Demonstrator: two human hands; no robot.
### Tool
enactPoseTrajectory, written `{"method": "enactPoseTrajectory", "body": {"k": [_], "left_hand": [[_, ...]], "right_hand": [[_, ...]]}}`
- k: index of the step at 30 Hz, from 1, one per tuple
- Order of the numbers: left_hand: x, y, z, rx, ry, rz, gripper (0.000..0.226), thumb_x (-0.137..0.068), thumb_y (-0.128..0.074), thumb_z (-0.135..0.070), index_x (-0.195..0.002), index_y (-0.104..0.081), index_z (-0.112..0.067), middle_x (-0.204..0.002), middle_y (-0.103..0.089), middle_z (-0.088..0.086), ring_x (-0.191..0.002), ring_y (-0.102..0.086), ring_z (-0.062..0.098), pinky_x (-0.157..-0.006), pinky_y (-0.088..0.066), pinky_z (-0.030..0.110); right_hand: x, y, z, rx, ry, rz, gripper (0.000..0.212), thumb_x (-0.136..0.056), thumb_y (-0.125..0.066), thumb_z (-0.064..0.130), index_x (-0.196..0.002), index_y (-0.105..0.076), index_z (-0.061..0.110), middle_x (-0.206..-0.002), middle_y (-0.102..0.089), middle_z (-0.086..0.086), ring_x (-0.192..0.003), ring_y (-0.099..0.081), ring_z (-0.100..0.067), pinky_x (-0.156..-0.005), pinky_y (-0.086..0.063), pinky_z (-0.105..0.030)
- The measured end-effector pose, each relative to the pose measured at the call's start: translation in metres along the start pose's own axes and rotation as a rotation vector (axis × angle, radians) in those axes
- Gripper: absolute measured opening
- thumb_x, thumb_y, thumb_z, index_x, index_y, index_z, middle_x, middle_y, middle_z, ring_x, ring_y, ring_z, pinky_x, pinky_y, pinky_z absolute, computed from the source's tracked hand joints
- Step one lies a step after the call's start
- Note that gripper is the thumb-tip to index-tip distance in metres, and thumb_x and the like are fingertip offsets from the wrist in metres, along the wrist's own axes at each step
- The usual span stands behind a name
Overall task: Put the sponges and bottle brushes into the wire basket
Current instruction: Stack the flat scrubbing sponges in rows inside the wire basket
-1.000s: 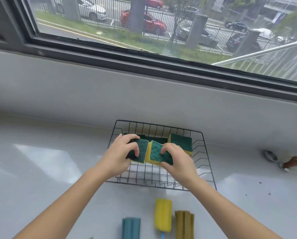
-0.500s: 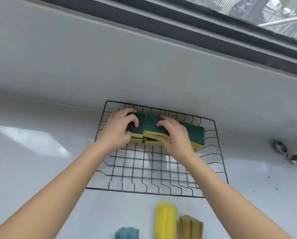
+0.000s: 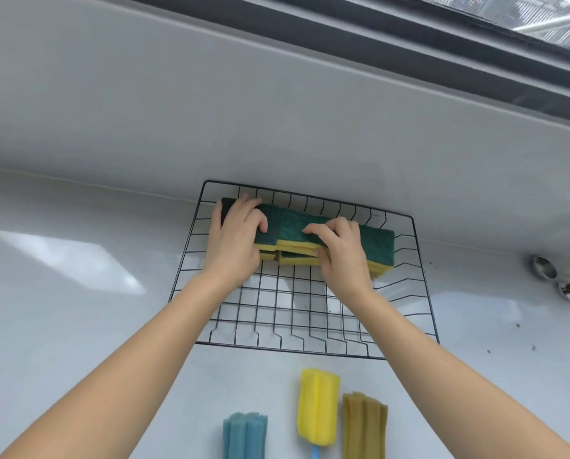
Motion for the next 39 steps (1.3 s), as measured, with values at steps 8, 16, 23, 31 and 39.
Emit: {"method": "enactPoseTrajectory", "body": {"k": [8, 16, 23, 31, 39], "left_hand": [[0.010, -0.008, 0.001, -0.071, 0.041, 0.049, 0.031, -0.072, -0.053, -0.004, -0.095, -0.039, -0.019, -0.157, -0.019, 0.010, -0.147, -0.002, 0.024, -0.117, 0.006, 0.048], [0.011, -0.020, -0.006, -0.190, 0.078, 0.090, 0.032, -0.077, -0.057, -0.014, -0.103, -0.038, -0.015, -0.159, -0.007, 0.011, -0.147, 0.006, 0.024, -0.116, 0.008, 0.053], [0.008, -0.028, -0.003, -0.242, 0.090, 0.095, 0.041, -0.070, -0.054, -0.002, -0.106, -0.038, -0.014, -0.159, -0.004, 0.011, -0.147, 0.009, 0.026, -0.115, 0.010, 0.055], [0.003, -0.034, 0.004, -0.183, 0.122, 0.199, 0.041, -0.066, -0.057, -0.006, -0.099, -0.034, -0.017, -0.158, -0.010, 0.009, -0.147, 0.007, 0.023, -0.114, 0.011, 0.054], [0.014, 0.012, -0.032, -0.100, 0.129, 0.084, 0.050, -0.071, -0.058, -0.008, -0.118, -0.040, -0.013, -0.159, 0.002, 0.010, -0.147, 0.003, 0.025, -0.117, 0.000, 0.057]], "right_hand": [[-0.001, 0.003, 0.002, -0.022, -0.045, -0.019, 0.039, -0.077, -0.050, -0.017, -0.100, -0.059, 0.014, -0.099, -0.051, -0.007, -0.102, -0.042, -0.024, -0.063, -0.050, -0.043], [-0.003, -0.007, 0.002, 0.065, -0.058, 0.063, 0.032, -0.079, -0.053, -0.005, -0.106, -0.056, 0.013, -0.108, -0.053, -0.009, -0.108, -0.041, -0.028, -0.066, -0.040, -0.034], [-0.016, -0.016, 0.003, 0.218, -0.033, 0.120, 0.033, -0.076, -0.056, 0.004, -0.108, -0.054, 0.010, -0.110, -0.056, -0.010, -0.104, -0.044, -0.030, -0.073, -0.031, -0.032], [-0.015, -0.019, 0.003, 0.239, -0.040, 0.104, 0.032, -0.076, -0.056, 0.004, -0.108, -0.053, 0.009, -0.110, -0.055, -0.011, -0.104, -0.045, -0.031, -0.082, -0.035, -0.034], [-0.010, -0.005, 0.005, 0.083, -0.076, 0.190, 0.033, -0.079, -0.057, 0.008, -0.112, -0.054, 0.012, -0.118, -0.053, -0.011, -0.111, -0.044, -0.030, -0.087, -0.039, -0.036]]}}
Point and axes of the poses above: each hand's wrist, its own x-axis away from the middle knuckle, its own y-axis out of the back of the hand, z = x × y, the point moved 10 cm from there along -x, towards the middle knuckle
